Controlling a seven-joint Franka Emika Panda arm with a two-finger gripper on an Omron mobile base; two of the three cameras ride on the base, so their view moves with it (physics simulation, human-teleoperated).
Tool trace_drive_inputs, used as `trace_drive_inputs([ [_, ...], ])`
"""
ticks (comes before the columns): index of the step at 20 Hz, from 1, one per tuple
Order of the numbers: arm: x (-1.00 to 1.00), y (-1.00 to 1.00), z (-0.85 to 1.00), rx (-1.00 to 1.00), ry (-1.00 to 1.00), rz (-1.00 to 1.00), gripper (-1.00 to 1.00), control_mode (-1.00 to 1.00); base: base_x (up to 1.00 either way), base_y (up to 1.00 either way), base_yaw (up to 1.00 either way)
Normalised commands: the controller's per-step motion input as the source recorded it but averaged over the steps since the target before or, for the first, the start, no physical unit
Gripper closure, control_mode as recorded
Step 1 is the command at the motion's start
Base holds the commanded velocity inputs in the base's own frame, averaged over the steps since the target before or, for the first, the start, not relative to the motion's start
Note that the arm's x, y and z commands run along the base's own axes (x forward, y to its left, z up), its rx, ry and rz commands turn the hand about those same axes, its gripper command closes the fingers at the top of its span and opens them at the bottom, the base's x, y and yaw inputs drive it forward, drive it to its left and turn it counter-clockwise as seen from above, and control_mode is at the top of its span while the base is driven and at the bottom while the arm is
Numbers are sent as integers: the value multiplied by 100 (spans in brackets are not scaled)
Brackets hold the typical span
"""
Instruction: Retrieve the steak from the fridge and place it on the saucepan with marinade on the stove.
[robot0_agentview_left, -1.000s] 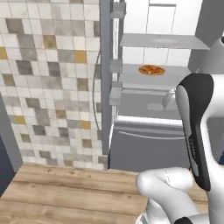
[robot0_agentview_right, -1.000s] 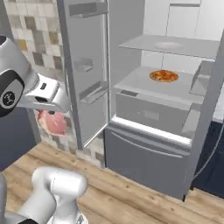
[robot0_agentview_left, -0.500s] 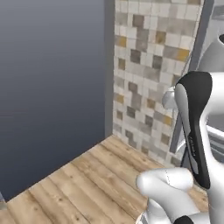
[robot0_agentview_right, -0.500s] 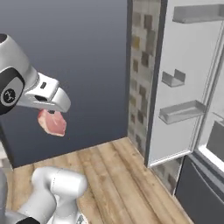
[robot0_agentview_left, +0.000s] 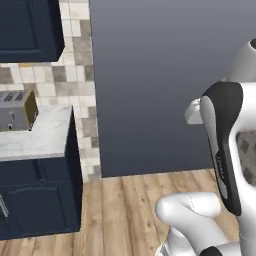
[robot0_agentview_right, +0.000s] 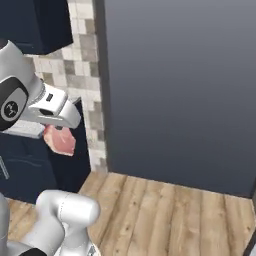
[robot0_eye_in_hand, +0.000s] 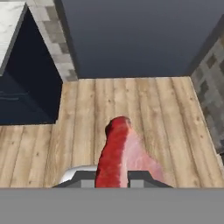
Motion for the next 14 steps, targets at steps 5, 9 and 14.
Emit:
trace_drive_inputs([
  [5, 0, 0, 0, 0, 0, 0, 100, 100, -16, 7, 100],
  [9, 0, 0, 0, 0, 0, 0, 100, 100, -16, 3, 100],
  [14, 0, 0, 0, 0, 0, 0, 100, 100, -12, 6, 100],
])
